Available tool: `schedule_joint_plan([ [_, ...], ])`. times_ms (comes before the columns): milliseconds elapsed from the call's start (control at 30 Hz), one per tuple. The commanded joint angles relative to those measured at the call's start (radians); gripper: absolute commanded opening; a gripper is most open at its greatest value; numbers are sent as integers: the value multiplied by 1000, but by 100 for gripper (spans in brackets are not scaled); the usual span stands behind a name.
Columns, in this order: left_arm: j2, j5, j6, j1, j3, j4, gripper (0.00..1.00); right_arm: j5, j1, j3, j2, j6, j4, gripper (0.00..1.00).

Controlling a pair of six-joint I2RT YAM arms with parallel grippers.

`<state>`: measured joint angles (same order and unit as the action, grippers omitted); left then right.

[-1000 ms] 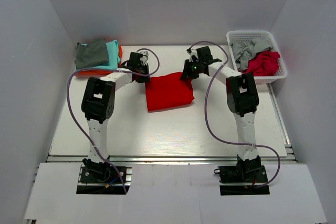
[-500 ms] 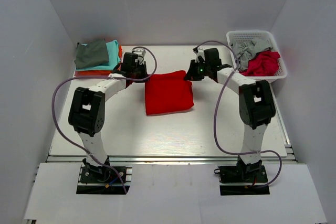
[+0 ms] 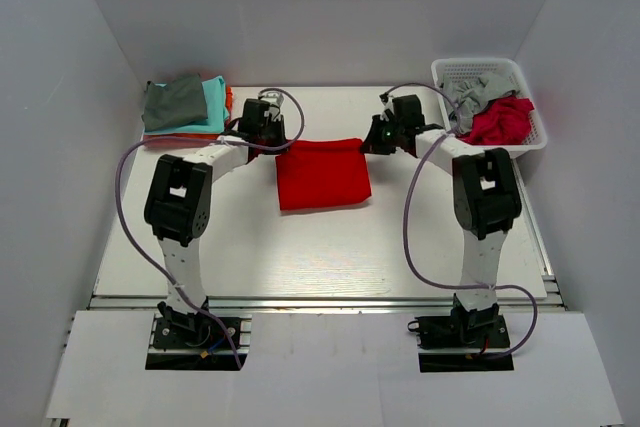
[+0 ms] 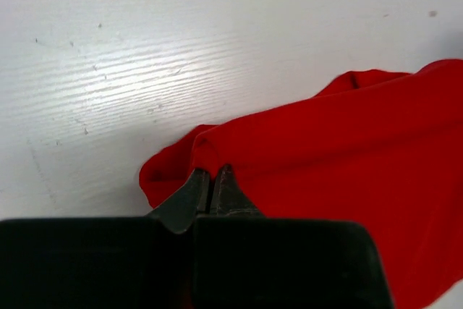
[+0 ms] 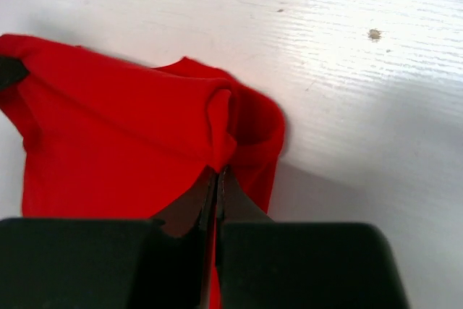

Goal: Fold and stack the t-shirts
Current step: Fold the long partially folded tshirt into a neat square

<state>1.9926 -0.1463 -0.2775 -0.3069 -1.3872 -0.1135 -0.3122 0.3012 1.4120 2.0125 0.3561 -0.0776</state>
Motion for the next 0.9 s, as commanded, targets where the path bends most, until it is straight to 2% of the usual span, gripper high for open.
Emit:
schedule_joint_plan([
  [0, 12, 96, 14, 15, -39, -41, 0, 7, -25, 77, 77, 0, -11, 0],
  [200, 83, 142, -6, 15, -104, -78, 1, -67, -24, 205, 204, -34, -45, 0],
  [233, 95, 142, -6, 15, -114, -89, 11, -65, -25, 221, 213, -39, -47, 0],
  [267, 95, 142, -6, 15, -139, -89, 26, -61, -25, 223, 216, -37, -47, 4],
  [300, 106, 155, -6, 15, -153, -125, 76, -64, -25, 228, 207, -52, -50, 13],
  [367, 106, 155, -6, 15, -196, -170, 100, -68, -24, 257, 195, -63, -80, 29],
  [400, 95, 155, -6, 15, -196, -184, 100, -70, -20, 272, 181, -93, -96, 49],
  [467, 32, 165, -17, 15, -159, -175, 100, -62, -20, 278, 139, -100, -106, 65],
  [500, 5, 165, -17, 15, -136, -175, 100, -77, -20, 280, 131, -114, -111, 90],
  [633, -115, 96, -35, 15, 17, -118, 100, -85, -22, 198, 32, -103, -100, 90],
  [667, -141, 80, -49, 15, 39, -118, 100, -82, -17, 173, -41, -95, -74, 90],
  [800, -163, 1, -74, 15, 160, -51, 100, -68, -20, -42, -223, -54, 42, 90],
  [867, -147, -9, -89, 6, 171, -51, 100, -45, -24, -146, -267, -36, 64, 90],
])
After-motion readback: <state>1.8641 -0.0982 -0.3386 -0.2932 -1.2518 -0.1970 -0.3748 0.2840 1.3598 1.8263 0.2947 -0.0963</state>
